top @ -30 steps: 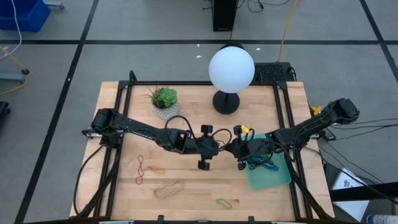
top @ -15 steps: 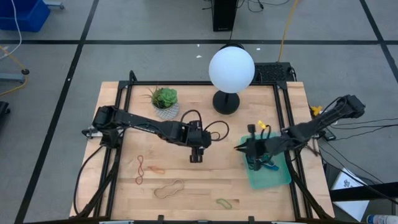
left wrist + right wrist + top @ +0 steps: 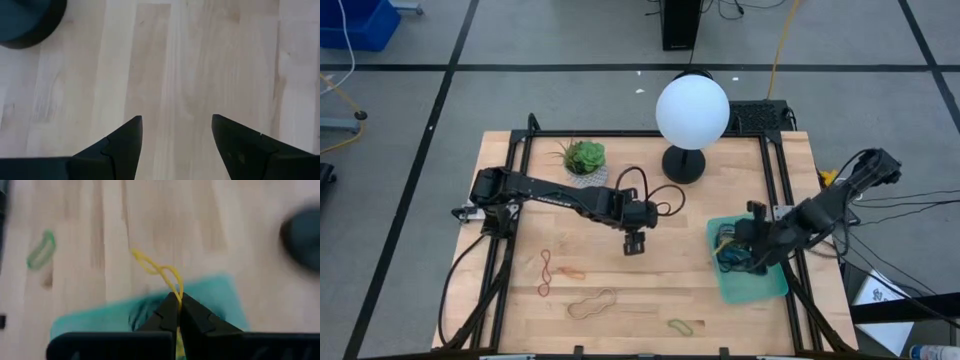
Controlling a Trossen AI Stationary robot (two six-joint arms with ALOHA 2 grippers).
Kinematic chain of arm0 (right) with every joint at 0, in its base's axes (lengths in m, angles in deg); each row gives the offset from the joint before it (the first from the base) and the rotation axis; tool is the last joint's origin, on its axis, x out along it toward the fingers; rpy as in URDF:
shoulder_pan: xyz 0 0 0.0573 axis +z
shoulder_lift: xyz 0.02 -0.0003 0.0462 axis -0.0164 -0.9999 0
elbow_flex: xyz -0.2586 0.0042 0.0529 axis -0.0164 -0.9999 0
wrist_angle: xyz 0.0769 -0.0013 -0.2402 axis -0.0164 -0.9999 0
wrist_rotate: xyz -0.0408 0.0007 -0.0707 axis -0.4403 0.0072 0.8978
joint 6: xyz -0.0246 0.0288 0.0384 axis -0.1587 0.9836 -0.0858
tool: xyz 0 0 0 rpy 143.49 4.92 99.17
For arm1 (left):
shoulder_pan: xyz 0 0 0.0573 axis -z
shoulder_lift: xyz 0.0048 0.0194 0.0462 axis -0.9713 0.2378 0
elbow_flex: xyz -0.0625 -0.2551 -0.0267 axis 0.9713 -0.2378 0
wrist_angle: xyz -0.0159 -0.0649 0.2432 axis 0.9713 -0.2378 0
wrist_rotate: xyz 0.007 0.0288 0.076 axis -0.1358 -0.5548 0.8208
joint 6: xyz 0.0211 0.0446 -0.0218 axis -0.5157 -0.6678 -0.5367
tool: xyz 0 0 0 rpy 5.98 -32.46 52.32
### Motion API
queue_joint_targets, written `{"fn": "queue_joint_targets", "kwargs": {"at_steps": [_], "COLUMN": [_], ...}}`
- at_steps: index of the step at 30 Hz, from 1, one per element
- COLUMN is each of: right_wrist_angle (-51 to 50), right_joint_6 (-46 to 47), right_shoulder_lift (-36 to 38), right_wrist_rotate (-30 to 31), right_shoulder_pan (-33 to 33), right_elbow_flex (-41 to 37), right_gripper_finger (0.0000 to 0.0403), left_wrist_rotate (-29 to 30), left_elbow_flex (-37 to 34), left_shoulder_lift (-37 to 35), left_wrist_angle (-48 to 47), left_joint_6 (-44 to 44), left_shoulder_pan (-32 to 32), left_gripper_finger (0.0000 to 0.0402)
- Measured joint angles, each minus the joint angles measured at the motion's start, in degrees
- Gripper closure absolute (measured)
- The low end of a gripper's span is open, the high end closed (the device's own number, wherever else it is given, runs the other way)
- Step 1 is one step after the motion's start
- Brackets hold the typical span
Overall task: Pick and place rubber bands into bin
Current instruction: Put the yellow rubber band into the bin
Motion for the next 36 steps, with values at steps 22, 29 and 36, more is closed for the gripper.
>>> {"fn": "queue_joint_targets", "kwargs": {"at_steps": [22,29,36], "right_wrist_angle": [7.8,7.8,7.8], "right_joint_6": [16.7,18.5,19.0], "right_shoulder_lift": [-5.2,-5.1,-5.2], "right_wrist_rotate": [-9.9,-10.2,-10.1], "right_shoulder_pan": [1.2,1.2,1.2], "right_elbow_flex": [-22.6,-23.1,-23.1], "right_gripper_finger": [0.0403,0.0392,0.0355], "left_wrist_rotate": [0.0,0.0,0.0], "left_elbow_flex": [0.0,0.0,0.0], "left_shoulder_lift": [0.0,0.0,0.0], "left_wrist_angle": [2.6,5.6,5.5], "left_joint_6": [-0.3,-0.7,-1.7], "left_shoulder_pan": [-0.3,-0.1,0.6], "left_gripper_finger": [0.0156,0.0156,0.0156]}}
